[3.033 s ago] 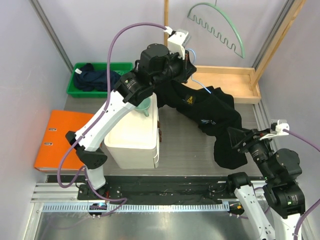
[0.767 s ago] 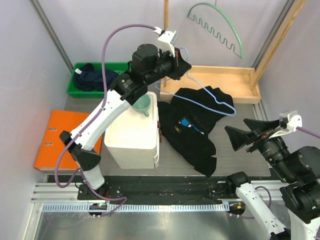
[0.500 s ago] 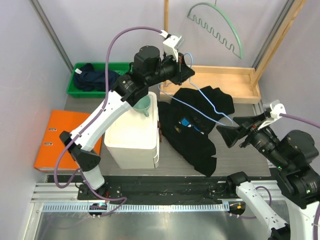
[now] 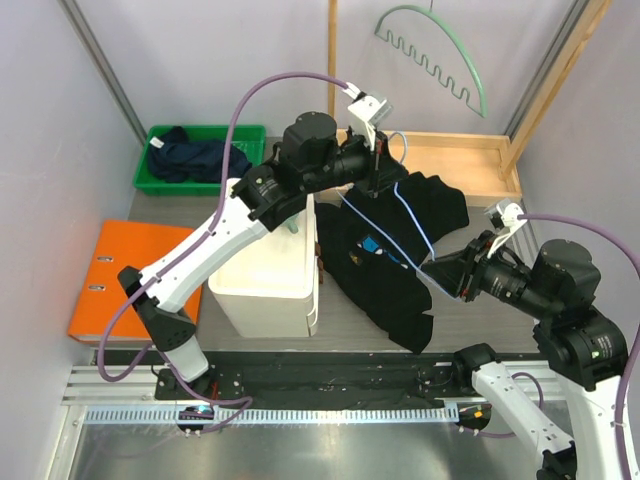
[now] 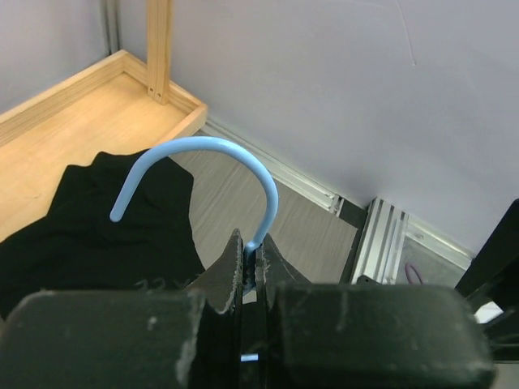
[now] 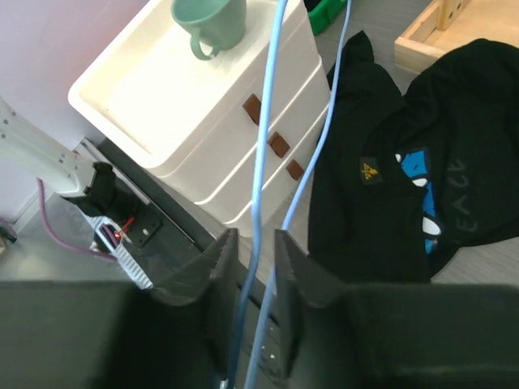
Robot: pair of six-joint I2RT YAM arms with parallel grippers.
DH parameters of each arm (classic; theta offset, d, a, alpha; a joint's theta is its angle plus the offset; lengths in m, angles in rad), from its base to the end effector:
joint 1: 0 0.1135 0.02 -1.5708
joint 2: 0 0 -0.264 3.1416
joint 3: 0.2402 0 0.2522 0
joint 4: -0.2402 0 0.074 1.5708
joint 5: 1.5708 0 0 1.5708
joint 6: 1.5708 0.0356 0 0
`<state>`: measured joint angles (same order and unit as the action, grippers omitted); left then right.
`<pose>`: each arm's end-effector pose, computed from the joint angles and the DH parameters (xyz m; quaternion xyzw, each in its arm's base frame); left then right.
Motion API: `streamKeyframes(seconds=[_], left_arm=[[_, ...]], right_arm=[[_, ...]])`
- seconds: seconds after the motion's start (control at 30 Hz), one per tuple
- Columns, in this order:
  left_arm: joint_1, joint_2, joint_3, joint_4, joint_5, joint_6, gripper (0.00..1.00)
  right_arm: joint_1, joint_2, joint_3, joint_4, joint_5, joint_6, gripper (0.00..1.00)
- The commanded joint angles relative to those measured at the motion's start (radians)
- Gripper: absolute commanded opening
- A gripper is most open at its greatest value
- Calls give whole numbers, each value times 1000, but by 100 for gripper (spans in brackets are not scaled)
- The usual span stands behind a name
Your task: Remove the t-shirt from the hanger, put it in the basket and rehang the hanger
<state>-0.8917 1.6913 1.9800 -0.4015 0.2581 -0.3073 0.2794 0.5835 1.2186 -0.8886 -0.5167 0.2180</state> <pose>0.2298 -0.2992 0.4906 0.2952 0.6836 -0.4520 0.4912 0.0556 0.0342 0.4263 -0.1798 0.7594 0.3415 0.5238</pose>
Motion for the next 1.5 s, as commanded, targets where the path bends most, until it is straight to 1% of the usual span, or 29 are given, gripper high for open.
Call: streamKeyframes(seconds=[0.0, 0.07, 0.1, 0.2, 0.23, 0.3, 0.33, 0.43, 0.47, 0.5, 0.6, 0.67, 0.7, 0.73, 0.77, 0.8, 0.9, 0.97, 1.03, 1.13, 1.17, 1.2, 1.27, 1.4, 1.47], left_arm=[[-38, -59, 0, 32, -15, 5, 0], [-46, -67, -4, 15, -64, -13, 0], [-46, -79, -9, 10, -129, -29, 0], [-44, -105, -17, -31, -235, -56, 7], [-46, -113, -15, -42, -244, -53, 25], [-46, -143, -13, -75, -287, -50, 42], [-44, -156, -18, -80, -296, -50, 56], [-43, -220, -47, -86, -318, -50, 64], [-44, -238, -82, -83, -327, -58, 66], [-44, -281, -101, -70, -339, -68, 89], [-42, -344, -203, -22, -316, -105, 89], [-44, -413, -268, 13, -269, -137, 88], [-44, -435, -352, 48, -264, -174, 87], [-44, -488, -390, 68, -206, -197, 87], [-44, -514, -438, 81, -198, -219, 86], [-44, -545, -520, 92, -194, -264, 86], [-44, -643, -669, 118, -198, -309, 86], [-44, -705, -719, 99, -217, -322, 86], [-44, -748, -792, 84, -233, -354, 85], [-43, -852, -901, 124, -250, -409, 85], [-44, -873, -915, 157, -252, -418, 85], [-44, -910, -923, 167, -243, -426, 85], [-44, -932, -922, 171, -220, -428, 85], [-44, -953, -899, 116, -207, -426, 84], [-42, -966, -903, 107, -214, -427, 84]], right_arm=[[-3, 13, 2, 7, 29, 18, 23], [-3, 21, 7, 13, 23, 20, 10], [-5, 29, 10, 16, 23, 29, 1], [-5, 47, 6, 39, 29, 56, 1], [-5, 45, 1, 66, 41, 72, 1], [-3, 42, 1, 91, 78, 90, 1], [-3, 44, 7, 112, 87, 106, 1], [-5, 50, 33, 138, 141, 126, 1], [-3, 53, 41, 137, 158, 127, 1], [-5, 58, 59, 131, 187, 127, 1], [-3, 73, 78, 126, 228, 118, 1], [-3, 85, 78, 140, 242, 112, 1], [-3, 93, 78, 157, 251, 107, 1], [-3, 102, 81, 166, 260, 101, 1], [-3, 122, 85, 178, 267, 81, 1], [-3, 131, 94, 210, 273, 70, 1], [-5, 191, 127, 270, 334, 41, 1], [-3, 225, 140, 315, 360, 35, 1], [-5, 271, 145, 407, 357, 34, 1], [-3, 353, 194, 487, 369, 27, 1], [-3, 377, 211, 500, 369, 21, 1], [-5, 398, 249, 523, 372, 14, 1], [-5, 466, 292, 539, 395, 7, 1], [-5, 588, 415, 566, 417, 3, 1], [-5, 640, 430, 599, 428, 21, 1]])
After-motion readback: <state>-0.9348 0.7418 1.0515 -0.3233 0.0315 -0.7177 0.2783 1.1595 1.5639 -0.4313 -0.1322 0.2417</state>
